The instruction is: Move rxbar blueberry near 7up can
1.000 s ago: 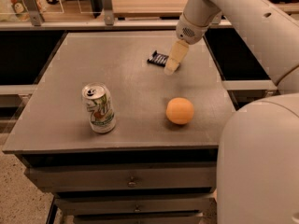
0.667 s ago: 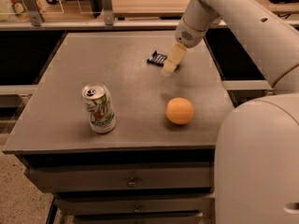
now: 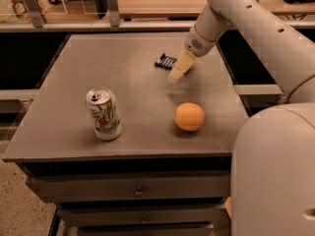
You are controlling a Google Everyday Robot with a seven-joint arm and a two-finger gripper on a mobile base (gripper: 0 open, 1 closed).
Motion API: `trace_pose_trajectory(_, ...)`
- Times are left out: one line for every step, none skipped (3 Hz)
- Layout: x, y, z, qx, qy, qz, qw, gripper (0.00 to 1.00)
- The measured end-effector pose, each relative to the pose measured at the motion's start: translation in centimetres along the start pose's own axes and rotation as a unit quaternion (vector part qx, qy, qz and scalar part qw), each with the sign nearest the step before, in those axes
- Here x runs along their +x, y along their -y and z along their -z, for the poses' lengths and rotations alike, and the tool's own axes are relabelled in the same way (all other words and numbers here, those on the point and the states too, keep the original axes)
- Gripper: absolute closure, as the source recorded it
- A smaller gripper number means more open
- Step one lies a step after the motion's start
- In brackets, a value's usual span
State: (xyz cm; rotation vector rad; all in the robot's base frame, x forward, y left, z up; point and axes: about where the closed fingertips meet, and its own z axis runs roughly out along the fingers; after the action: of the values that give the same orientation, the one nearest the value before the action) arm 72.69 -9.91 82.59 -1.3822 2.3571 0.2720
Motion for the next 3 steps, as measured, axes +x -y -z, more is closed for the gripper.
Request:
trace_pose_trajectory(-0.2,-0.2,-0.8,-0.012,0.01,-0.003,0.9999,0.17)
trace_pose_trajectory(-0.6,-0.5,-1.0,-0.019,0.018,-0.003,0.9997,0.41)
trace_pose_trajectory(-1.3,-0.8,-0.6,-0.024,0.026,0.004,0.9994,0.64)
